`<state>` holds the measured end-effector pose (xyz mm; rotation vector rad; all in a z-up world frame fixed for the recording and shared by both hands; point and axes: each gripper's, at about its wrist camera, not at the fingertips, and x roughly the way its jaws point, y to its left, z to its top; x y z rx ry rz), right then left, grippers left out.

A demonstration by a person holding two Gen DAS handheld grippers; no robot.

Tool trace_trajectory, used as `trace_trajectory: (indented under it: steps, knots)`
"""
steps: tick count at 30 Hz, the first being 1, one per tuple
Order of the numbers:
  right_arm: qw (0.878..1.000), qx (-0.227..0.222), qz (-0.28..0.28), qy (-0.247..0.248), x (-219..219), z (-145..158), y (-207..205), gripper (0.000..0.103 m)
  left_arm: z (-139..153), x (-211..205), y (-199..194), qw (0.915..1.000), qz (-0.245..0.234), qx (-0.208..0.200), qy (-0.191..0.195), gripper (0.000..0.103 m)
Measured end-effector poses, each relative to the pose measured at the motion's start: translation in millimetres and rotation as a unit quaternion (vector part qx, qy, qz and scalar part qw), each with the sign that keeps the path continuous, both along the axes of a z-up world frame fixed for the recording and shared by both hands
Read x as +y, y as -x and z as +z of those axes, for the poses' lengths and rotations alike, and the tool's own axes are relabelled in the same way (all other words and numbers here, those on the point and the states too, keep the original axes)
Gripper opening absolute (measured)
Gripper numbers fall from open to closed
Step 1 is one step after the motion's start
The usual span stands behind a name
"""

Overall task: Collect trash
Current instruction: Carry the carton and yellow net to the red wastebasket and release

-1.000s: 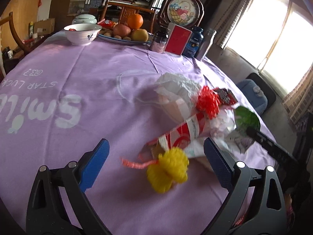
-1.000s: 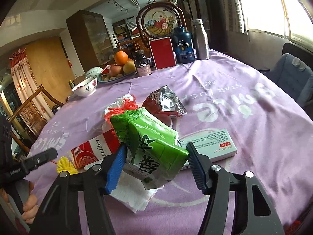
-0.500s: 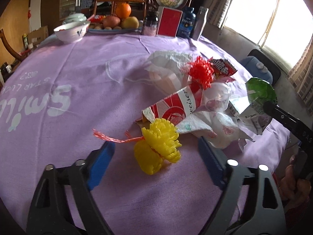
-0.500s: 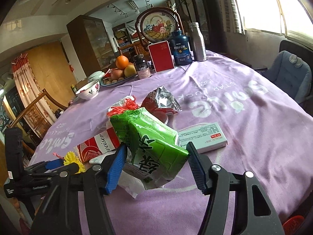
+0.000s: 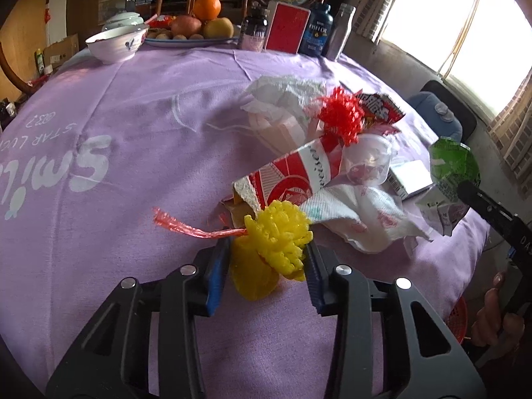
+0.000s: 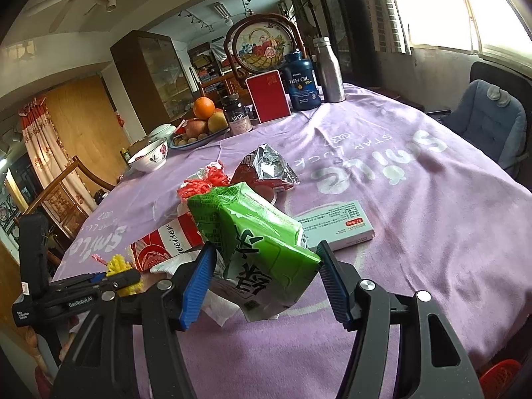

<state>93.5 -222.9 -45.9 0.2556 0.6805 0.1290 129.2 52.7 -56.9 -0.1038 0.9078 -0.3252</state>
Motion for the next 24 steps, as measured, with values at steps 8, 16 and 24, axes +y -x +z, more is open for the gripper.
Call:
trace_trajectory:
  steps: [8,16,24]
  knots:
    - [1.000,-0.018,-0.015,-0.008,-16,11,21,0.062,31,-14,17,0.9990,-0.021,-0.039,-0.002,0.040]
    - [0.998,-0.038,-0.049,-0.012,-50,21,58,0.062,46,-48,27,0.9966,-0.060,-0.056,-0.001,0.040]
    - [0.991,-0.052,-0.124,-0.013,-108,24,121,0.062,52,-101,41,0.9900,-0.126,-0.064,0.003,0.040]
